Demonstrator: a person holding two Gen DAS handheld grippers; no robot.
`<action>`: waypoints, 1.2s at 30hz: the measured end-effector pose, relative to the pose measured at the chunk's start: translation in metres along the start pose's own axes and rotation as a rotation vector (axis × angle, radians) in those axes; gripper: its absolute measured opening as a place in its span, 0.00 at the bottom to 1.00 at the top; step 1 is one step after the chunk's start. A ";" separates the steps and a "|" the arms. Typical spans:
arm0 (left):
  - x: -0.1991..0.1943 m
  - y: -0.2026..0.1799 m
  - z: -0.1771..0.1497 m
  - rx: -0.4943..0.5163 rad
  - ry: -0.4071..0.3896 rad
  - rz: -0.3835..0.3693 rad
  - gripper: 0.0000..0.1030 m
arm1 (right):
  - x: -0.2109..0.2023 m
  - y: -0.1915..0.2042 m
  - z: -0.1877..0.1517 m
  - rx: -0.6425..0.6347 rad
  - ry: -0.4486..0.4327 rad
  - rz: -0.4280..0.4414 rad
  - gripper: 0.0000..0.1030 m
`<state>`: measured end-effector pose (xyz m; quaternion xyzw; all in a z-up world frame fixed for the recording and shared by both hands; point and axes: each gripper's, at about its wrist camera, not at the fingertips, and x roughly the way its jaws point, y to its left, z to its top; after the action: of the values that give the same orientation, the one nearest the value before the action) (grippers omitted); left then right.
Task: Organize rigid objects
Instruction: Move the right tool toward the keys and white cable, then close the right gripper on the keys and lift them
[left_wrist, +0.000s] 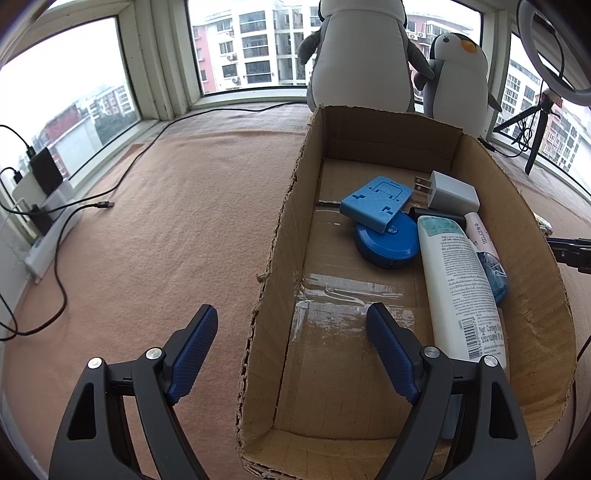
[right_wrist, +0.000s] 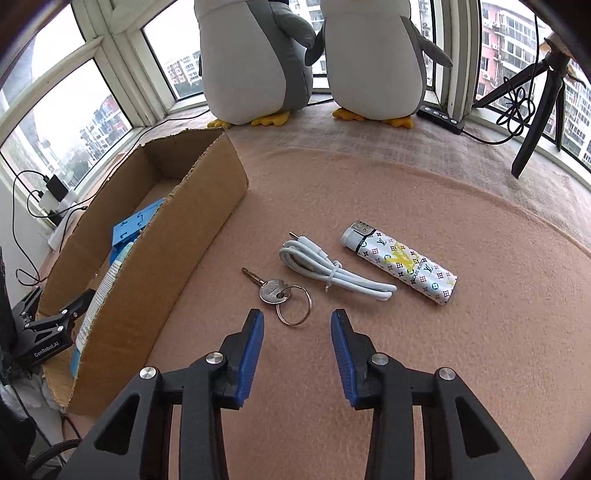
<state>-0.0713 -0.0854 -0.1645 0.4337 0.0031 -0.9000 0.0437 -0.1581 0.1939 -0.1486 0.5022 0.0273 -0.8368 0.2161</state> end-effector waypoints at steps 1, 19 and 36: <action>0.000 0.000 0.000 0.000 0.000 0.000 0.82 | 0.001 -0.001 0.001 0.002 0.002 0.002 0.32; 0.000 0.000 0.000 0.002 -0.001 0.002 0.82 | 0.007 0.009 0.006 -0.016 0.012 0.009 0.04; 0.000 0.000 0.000 0.002 -0.001 0.001 0.82 | -0.057 0.057 0.019 -0.108 -0.140 0.029 0.02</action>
<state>-0.0712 -0.0851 -0.1645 0.4331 0.0022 -0.9003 0.0438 -0.1290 0.1564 -0.0805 0.4307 0.0500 -0.8639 0.2562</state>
